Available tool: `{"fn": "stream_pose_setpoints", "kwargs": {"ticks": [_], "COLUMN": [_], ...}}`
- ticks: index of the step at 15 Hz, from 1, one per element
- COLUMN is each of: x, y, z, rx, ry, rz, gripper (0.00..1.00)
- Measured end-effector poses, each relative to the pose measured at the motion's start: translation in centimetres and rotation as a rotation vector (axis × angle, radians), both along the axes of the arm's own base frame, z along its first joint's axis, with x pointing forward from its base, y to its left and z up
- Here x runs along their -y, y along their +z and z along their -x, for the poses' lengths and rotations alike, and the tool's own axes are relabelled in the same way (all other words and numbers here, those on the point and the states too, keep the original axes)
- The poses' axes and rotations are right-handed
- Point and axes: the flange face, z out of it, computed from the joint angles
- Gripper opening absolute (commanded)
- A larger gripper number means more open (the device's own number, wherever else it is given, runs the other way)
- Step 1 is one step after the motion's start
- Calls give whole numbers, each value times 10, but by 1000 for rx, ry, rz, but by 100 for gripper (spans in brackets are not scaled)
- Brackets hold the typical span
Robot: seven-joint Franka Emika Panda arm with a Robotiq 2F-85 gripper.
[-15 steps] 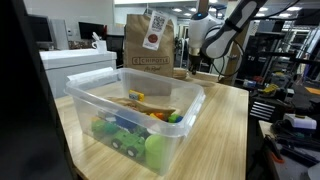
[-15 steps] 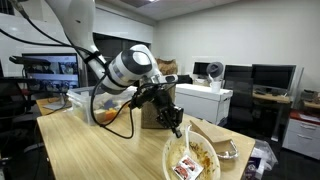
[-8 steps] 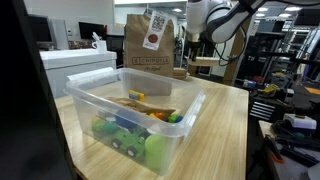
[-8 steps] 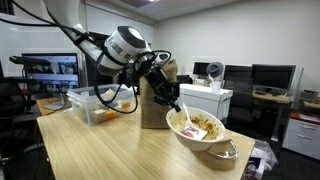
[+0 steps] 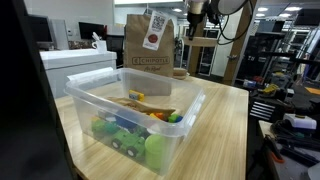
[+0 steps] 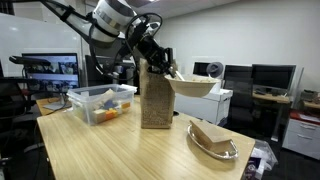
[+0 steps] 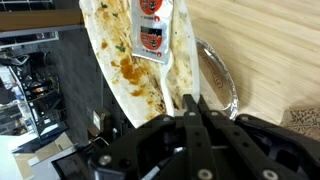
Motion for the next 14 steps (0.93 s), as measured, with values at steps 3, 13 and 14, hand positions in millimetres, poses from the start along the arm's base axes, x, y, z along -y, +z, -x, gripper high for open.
{"fn": "stream_pose_setpoints", "kwargs": {"ticks": [3, 13, 14], "x": [-14, -90, -97], "y": [19, 86, 91], "z": [1, -3, -2], "rx": [-52, -42, -38], "ry": [69, 306, 323], "rz": [26, 63, 61], "gripper": [2, 2, 2]}}
